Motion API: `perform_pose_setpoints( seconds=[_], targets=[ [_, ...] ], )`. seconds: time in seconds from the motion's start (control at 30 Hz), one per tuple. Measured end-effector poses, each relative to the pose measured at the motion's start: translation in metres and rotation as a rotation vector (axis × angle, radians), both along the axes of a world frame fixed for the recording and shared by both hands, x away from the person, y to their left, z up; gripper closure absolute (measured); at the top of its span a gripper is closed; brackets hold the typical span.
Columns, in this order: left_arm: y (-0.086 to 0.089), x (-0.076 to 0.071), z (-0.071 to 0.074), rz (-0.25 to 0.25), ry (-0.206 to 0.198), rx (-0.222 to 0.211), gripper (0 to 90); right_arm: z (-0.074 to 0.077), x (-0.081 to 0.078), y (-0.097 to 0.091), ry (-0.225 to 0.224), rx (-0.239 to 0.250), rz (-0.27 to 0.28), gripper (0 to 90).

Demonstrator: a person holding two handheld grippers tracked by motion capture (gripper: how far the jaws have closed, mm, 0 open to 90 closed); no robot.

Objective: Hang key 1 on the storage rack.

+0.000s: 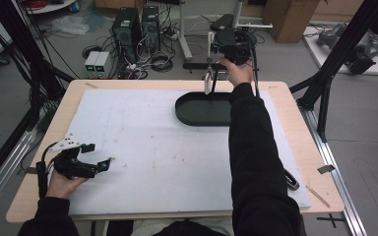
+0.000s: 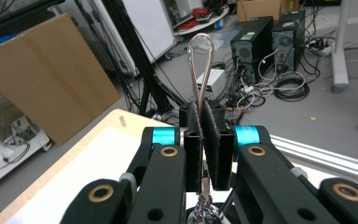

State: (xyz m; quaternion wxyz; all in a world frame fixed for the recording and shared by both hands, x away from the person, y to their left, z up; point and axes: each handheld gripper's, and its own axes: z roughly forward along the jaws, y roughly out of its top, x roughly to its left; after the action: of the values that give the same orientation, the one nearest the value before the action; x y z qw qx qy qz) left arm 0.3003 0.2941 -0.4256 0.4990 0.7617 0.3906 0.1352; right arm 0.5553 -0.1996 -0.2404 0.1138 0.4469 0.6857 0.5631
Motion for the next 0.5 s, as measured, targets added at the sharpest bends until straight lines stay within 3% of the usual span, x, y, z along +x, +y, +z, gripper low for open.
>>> perform_pose_setpoints(
  seconds=[0.1, 0.2, 0.3, 0.4, 0.5],
  targets=[
    [-0.0001, 0.0002, -0.0003, 0.001, 0.002, -0.002, 1.8, -0.0032, 0.0025, 0.0006, 0.009, 0.03, -0.007, 86.8],
    [-0.0004, 0.0002, -0.0004, 0.001, 0.002, -0.001, 1.8, -0.0046, 0.003, 0.0032, 0.019, 0.016, -0.012, 85.4],
    [-0.0003, 0.0, -0.0002, -0.001, 0.001, 0.0, 1.8, -0.0077, 0.0044, 0.0026, 0.062, 0.028, -0.011, 58.3],
    [-0.0007, 0.0001, -0.0002, -0.003, 0.001, 0.002, 1.8, -0.0089, 0.0013, 0.0, 0.062, 0.047, -0.002, 35.6],
    [-0.0013, 0.0, -0.0004, -0.004, 0.003, 0.003, 1.8, -0.0106, -0.0014, -0.0014, 0.075, 0.008, -0.007, 16.2]
  ],
)
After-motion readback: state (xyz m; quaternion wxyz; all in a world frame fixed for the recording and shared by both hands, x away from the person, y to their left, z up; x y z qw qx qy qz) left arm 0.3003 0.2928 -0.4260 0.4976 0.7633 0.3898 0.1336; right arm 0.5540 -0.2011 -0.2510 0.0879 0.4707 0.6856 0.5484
